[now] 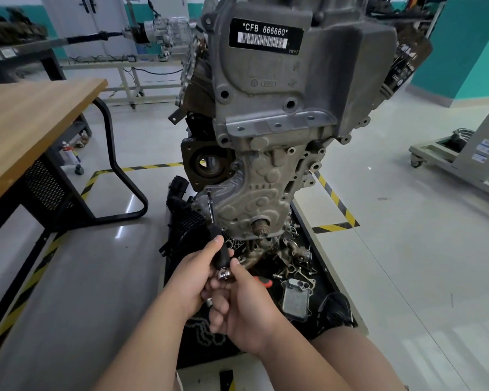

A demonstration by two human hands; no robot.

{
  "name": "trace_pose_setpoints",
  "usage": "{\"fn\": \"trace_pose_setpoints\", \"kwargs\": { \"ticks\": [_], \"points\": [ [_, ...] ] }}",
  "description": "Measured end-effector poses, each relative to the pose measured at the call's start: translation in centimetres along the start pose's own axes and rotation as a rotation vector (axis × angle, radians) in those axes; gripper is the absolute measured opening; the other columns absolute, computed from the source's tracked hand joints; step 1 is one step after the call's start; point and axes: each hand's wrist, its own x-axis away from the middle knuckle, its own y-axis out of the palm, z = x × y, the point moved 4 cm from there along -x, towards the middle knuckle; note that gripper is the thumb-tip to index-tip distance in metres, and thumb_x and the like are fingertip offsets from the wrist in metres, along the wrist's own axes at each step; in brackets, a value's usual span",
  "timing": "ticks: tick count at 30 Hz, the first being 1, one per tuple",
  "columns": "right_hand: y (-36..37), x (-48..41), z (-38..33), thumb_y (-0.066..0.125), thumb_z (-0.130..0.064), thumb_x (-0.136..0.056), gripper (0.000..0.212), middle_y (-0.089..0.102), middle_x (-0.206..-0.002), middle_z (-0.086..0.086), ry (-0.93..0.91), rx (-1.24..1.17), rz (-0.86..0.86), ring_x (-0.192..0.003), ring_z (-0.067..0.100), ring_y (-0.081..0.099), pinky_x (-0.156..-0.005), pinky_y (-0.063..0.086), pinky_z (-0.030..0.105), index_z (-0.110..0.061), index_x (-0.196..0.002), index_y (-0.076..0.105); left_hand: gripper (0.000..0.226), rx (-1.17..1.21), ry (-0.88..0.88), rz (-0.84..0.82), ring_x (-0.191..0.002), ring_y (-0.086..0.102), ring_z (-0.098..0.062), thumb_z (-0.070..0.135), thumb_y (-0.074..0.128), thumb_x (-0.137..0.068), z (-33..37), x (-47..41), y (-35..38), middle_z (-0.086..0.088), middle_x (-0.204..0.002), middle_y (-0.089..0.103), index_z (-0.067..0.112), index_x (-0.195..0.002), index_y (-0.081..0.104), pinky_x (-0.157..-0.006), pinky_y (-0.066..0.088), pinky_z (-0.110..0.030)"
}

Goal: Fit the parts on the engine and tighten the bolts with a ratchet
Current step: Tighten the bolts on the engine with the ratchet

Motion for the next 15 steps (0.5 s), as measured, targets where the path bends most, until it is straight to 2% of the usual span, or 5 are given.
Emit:
{"fn": "trace_pose_setpoints", "kwargs": {
  "ticks": [2,4,7,11,15],
  "points": [
    [0.3,0.0,0.2,0.030,-0.061,-0.098,0.060,0.036,-0.045,-0.002,0.052,-0.099,-0.051,-0.038,0.014,0.037,-0.045,0.036,0.023,-0.016,-0.065,0.053,0.037,0.012,-0.016,-0.010,-0.032,0.039,-0.008,0.056,0.063,-0.079,0.0,0.0,-0.2,-0.003,-0.051,0.055,0.024,-0.076,0.079,-0.033,0.025,-0.015],
    [0.4,0.0,0.4,0.032,-0.062,-0.097,0.060,0.034,-0.043,-0.004,0.085,-0.186,-0.073,-0.037,0.012,0.035,-0.044,0.036,0.022,-0.017,-0.064,0.053,0.036,0.003,-0.023,0.004,-0.033,0.035,-0.008,0.053,0.061,-0.084,0.0,-0.1,-0.5,0.003,-0.042,0.043,0.023,-0.075,0.079,-0.033,0.024,-0.015],
    [0.6,-0.1,0.7,0.036,-0.061,-0.096,0.057,0.032,-0.040,-0.006,0.117,-0.287,-0.090,-0.034,0.010,0.033,-0.042,0.036,0.021,-0.016,-0.065,0.055,0.038,0.017,-0.003,-0.004,-0.031,0.032,-0.008,0.048,0.062,-0.086,0.0,-0.2,-0.8,0.004,-0.040,0.035,0.017,-0.069,0.075,-0.032,0.022,-0.015],
    [0.9,-0.2,0.8,0.041,-0.060,-0.093,0.054,0.029,-0.035,-0.007,0.161,-0.428,-0.150,-0.029,0.009,0.030,-0.038,0.035,0.019,-0.016,-0.066,0.055,0.043,-0.033,0.019,-0.021,-0.035,0.033,-0.011,0.060,0.070,-0.065,0.4,0.2,-0.7,0.000,-0.043,0.042,0.019,-0.052,0.060,-0.035,0.022,-0.017],
    [1.2,-0.2,0.8,0.045,-0.059,-0.092,0.054,0.032,-0.032,-0.006,0.180,-0.516,-0.251,-0.027,0.011,0.034,-0.037,0.035,0.018,-0.014,-0.065,0.056,0.046,-0.025,-0.025,-0.003,-0.040,0.039,-0.010,0.060,0.062,-0.080,0.1,0.2,-0.4,0.004,-0.045,0.040,0.017,-0.079,0.078,-0.049,0.030,-0.026]
  ]
}}
